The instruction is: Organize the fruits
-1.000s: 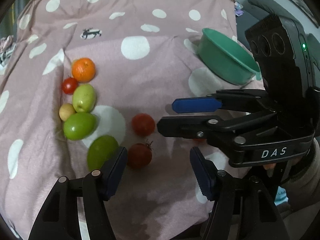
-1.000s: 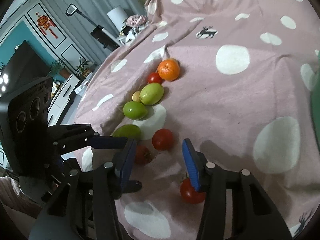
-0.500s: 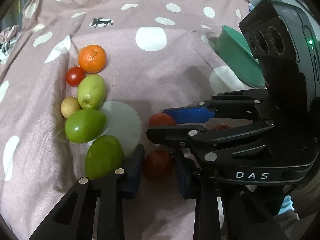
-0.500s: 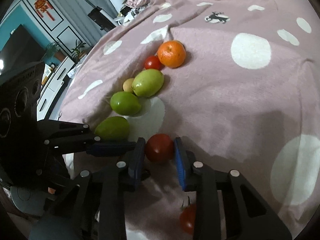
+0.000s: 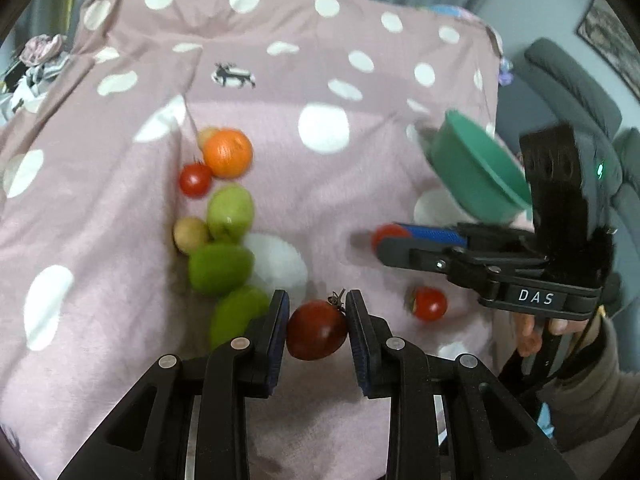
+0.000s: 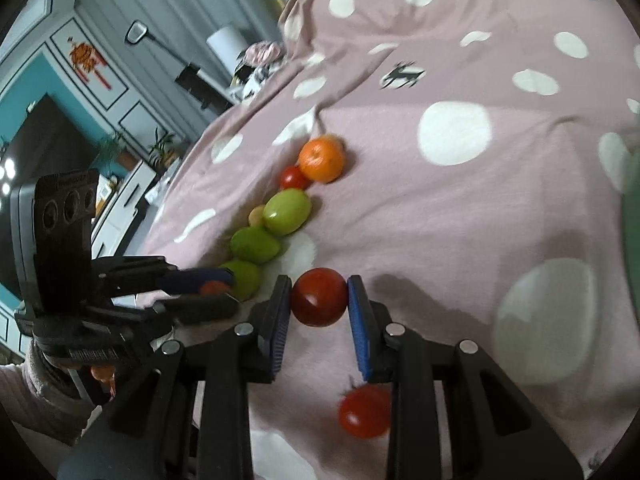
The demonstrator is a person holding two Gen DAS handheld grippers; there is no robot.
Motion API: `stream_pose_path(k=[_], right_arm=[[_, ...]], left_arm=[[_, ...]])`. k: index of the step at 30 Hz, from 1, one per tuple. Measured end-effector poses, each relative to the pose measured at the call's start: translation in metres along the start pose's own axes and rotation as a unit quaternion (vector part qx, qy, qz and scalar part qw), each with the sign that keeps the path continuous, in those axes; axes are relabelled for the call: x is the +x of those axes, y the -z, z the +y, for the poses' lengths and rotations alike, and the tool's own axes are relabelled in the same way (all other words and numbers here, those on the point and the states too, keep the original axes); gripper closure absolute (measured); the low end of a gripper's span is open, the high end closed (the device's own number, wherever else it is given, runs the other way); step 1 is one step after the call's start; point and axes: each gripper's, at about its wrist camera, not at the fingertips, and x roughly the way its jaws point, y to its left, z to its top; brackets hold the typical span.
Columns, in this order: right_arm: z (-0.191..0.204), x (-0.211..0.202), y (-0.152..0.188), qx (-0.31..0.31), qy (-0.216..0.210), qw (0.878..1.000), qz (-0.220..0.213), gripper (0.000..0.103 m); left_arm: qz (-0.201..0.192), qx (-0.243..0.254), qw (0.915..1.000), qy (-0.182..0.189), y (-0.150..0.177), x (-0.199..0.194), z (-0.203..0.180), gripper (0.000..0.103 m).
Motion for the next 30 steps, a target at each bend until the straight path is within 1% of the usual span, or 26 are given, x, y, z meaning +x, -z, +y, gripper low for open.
stream_pose_path(k=[6,13,19,22,26,30], right_arm=[[-0.014,-0.029,0.001,0.019,0.012,0.999,-0.038,0.074],[-0.039,-0.078,0.001,0.041,0.043,0.993,-0.101,0.074],[-0.071,-0.128,0.004,0.069,0.090,0.981,-0.161,0.074],[-0.088,-0.150,0.008,0.087,0.118,0.972,-0.183,0.074],[-0.109,-0.166,0.014,0.106,0.163,0.961,-0.195,0.074],[-0.126,-0.173,0.016,0.119,0.192,0.954,-0.200,0.074]], left_arm=[[-0.018,0.018,0.9996,0.011,-0.018,-0.003,-0.018,0.073],[-0.039,0.060,0.9968,0.035,-0.055,0.005,-0.054,0.073],[-0.051,0.084,0.9917,0.083,-0.099,0.025,-0.095,0.073],[-0.048,0.104,0.9886,0.098,-0.115,0.040,-0.121,0.073],[-0.029,0.131,0.9835,0.120,-0.133,0.071,-0.161,0.073],[-0.019,0.155,0.9787,0.133,-0.147,0.098,-0.200,0.073]])
